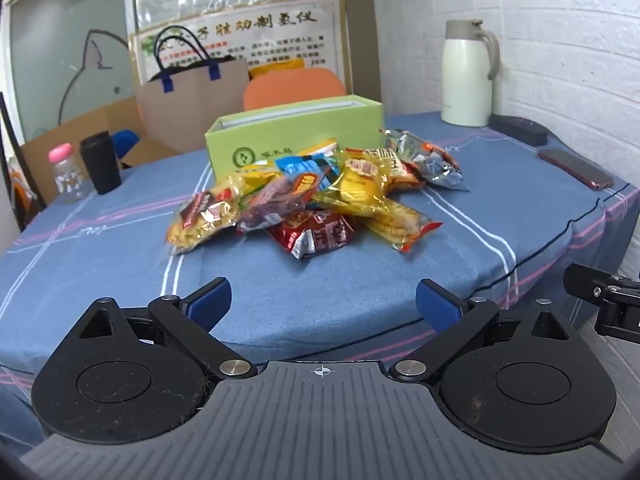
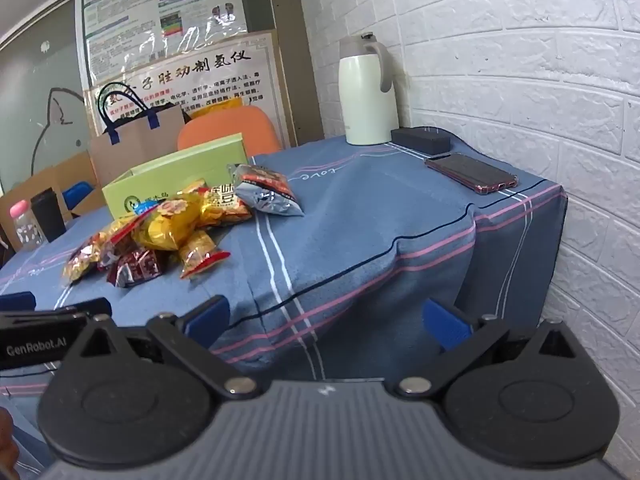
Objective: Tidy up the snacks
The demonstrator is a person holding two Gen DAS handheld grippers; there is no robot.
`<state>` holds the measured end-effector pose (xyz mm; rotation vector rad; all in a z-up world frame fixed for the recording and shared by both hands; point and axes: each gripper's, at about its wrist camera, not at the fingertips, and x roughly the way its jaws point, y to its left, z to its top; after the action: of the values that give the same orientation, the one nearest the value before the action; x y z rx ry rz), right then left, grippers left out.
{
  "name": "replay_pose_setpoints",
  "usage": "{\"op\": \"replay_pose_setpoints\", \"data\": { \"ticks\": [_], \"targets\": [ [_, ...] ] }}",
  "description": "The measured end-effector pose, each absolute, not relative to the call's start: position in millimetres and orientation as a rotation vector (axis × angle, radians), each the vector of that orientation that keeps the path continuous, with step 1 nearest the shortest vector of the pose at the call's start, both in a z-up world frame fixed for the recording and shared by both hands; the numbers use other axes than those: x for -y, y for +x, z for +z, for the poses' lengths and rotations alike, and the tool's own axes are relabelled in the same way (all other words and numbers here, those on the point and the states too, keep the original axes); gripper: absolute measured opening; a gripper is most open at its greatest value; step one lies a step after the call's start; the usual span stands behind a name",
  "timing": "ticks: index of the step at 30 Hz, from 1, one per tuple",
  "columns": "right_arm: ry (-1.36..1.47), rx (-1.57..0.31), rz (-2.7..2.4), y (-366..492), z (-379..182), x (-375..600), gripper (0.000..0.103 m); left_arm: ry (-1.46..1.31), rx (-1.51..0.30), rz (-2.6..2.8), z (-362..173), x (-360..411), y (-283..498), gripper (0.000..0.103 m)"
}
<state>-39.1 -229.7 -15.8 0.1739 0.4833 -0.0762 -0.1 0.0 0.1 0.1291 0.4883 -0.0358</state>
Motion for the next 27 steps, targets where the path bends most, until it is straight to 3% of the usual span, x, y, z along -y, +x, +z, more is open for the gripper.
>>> {"op": "replay_pose_setpoints", "data": {
  "ticks": [27],
  "targets": [
    [0.131,-0.497,-0.034,-39,-19,216,0.103,0.077,-0.576,-0.047,-6,-4,8,0.092]
  ]
}}
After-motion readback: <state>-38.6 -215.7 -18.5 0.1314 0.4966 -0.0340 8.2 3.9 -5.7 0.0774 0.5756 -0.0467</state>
